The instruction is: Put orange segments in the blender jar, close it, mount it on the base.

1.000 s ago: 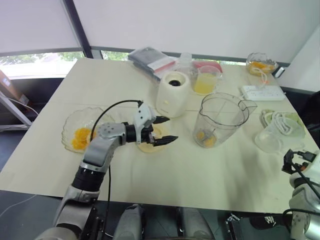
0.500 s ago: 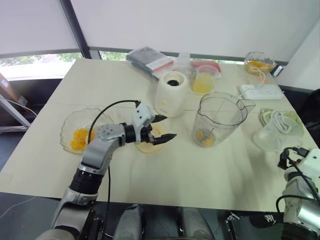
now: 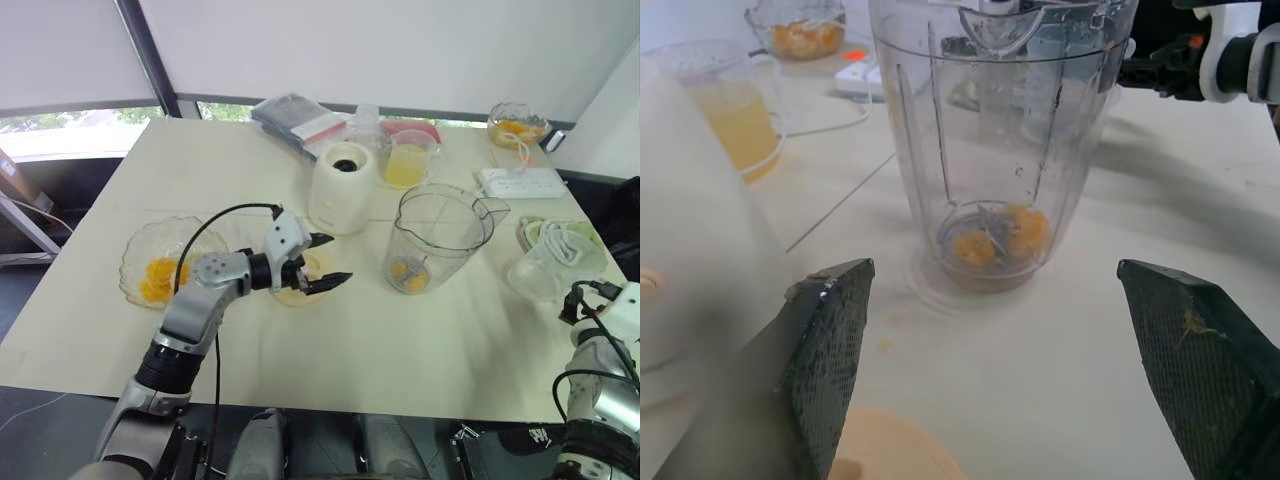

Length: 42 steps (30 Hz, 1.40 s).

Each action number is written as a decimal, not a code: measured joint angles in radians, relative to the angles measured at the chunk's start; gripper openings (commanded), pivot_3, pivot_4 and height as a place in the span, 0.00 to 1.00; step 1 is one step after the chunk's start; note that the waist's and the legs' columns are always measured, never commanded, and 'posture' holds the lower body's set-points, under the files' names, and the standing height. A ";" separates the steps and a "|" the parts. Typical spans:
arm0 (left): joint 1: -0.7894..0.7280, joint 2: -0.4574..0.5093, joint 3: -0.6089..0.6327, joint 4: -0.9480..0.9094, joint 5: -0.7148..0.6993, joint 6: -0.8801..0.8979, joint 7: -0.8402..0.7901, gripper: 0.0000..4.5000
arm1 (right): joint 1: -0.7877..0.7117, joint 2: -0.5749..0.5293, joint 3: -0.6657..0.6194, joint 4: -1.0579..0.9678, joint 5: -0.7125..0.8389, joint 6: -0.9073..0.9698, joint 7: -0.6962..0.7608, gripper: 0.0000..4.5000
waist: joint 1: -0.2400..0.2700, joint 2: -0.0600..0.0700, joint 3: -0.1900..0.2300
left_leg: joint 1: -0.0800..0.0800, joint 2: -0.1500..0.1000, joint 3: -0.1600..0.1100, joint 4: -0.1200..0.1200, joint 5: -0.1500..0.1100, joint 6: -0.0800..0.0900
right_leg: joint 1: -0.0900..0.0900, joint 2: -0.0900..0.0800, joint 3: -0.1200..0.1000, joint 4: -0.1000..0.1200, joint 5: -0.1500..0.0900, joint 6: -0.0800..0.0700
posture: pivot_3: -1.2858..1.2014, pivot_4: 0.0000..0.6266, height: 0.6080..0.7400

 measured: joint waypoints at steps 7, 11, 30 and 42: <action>0.000 0.003 0.000 0.000 0.000 -0.002 0.017 0.91 | -0.053 -0.015 -0.002 0.087 0.009 -0.033 -0.008 0.45 | -0.003 0.000 0.000 | 0.000 0.000 0.000 -0.001 0.000 0.000 | 0.000 0.000 0.000 -0.001 0.000 0.000 | 0.52 0.24 1.00; 0.000 0.007 -0.001 0.000 0.001 -0.002 0.023 0.91 | -0.072 -0.018 -0.002 0.117 0.012 -0.043 -0.012 0.01 | -0.002 0.000 0.000 | 0.000 0.000 0.000 -0.001 0.000 0.000 | 0.000 0.000 0.000 -0.001 0.000 0.000 | 0.52 0.24 1.00; 0.000 0.012 -0.029 0.000 0.011 -0.026 0.027 0.91 | -0.060 -0.039 -0.003 0.126 0.071 -0.069 0.003 0.01 | 0.001 0.001 0.001 | -0.001 0.000 0.000 -0.002 0.000 0.000 | -0.001 0.000 0.001 -0.002 0.000 0.000 | 0.52 0.24 1.00; 0.000 0.015 -0.030 0.000 0.019 -0.039 0.025 0.91 | -0.043 -0.038 0.005 0.075 0.087 -0.040 0.009 0.56 | 0.000 0.001 0.002 | -0.001 0.001 0.001 -0.003 0.000 0.000 | -0.002 0.000 0.001 -0.003 0.000 0.000 | 0.52 0.24 1.00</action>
